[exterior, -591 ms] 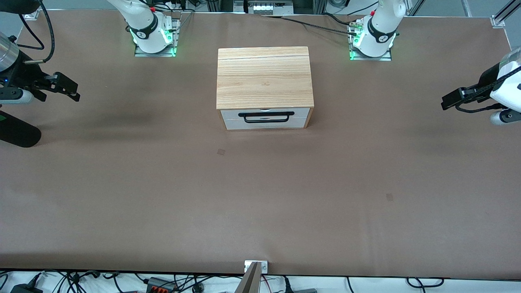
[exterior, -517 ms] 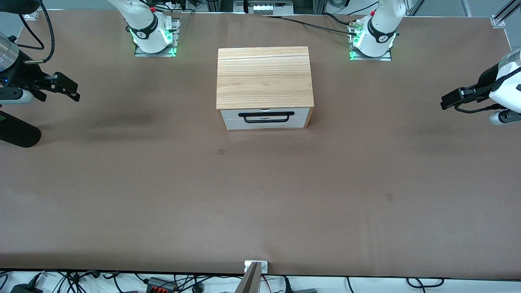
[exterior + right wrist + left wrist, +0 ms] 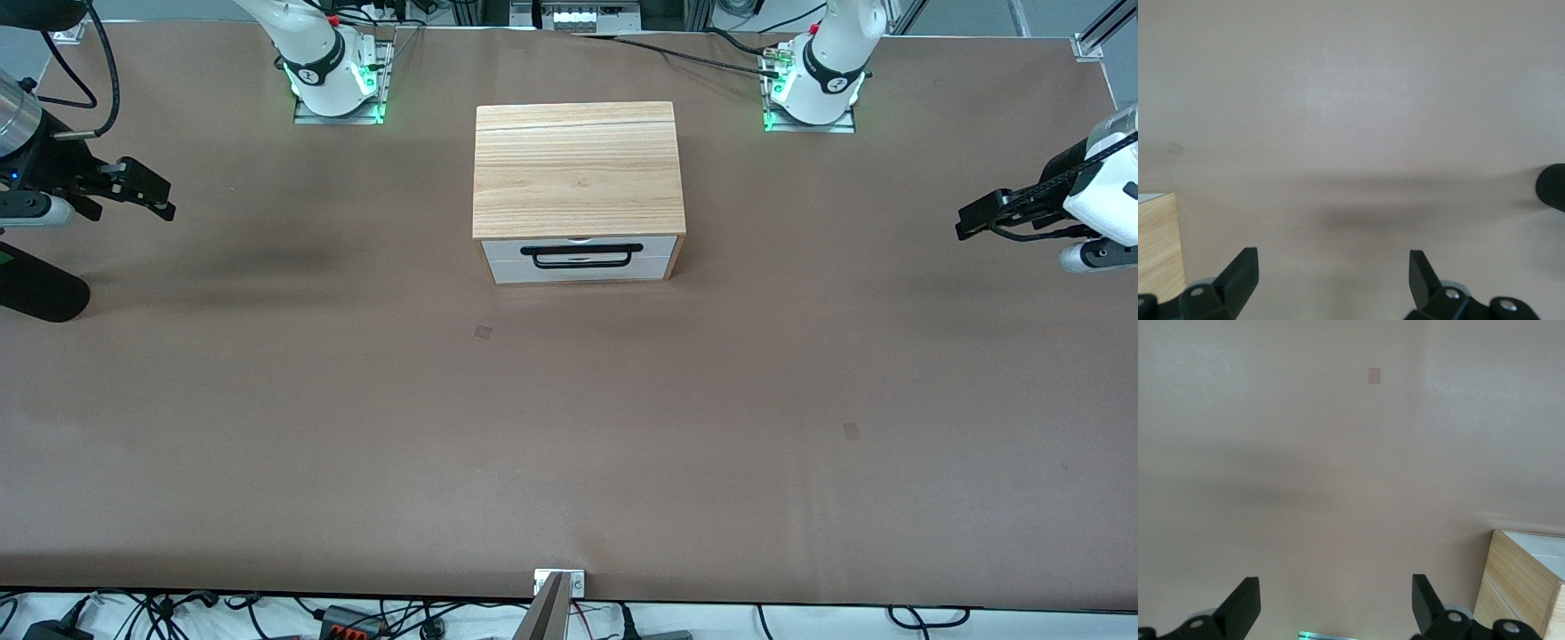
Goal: Pull top drawer with both arms simultaneously
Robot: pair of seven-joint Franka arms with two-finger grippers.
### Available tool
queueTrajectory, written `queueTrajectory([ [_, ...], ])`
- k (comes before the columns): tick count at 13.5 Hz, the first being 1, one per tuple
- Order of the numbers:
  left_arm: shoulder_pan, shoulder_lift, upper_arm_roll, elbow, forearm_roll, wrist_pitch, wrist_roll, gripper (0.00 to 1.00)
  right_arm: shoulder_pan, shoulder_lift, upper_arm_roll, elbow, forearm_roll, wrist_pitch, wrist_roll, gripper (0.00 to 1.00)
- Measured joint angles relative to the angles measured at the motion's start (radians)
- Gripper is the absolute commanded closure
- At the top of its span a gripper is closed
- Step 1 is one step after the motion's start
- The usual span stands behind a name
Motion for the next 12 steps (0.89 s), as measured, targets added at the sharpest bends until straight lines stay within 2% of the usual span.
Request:
queueTrajectory([
  [4, 0.000, 0.000, 0.000, 0.000, -0.008, -0.031, -0.077, 0.00, -0.006, 0.014, -0.002, -0.002, 0.000, -0.001, 0.000, 0.00],
  [8, -0.007, 0.018, -0.001, 0.002, -0.071, -0.040, -0.161, 0.00, -0.005, 0.045, 0.002, -0.004, 0.000, -0.007, 0.000, 0.00],
  [12, -0.095, 0.110, -0.006, 0.028, -0.092, 0.009, -0.218, 0.00, 0.033, 0.152, 0.012, 0.009, 0.001, 0.000, -0.001, 0.00],
])
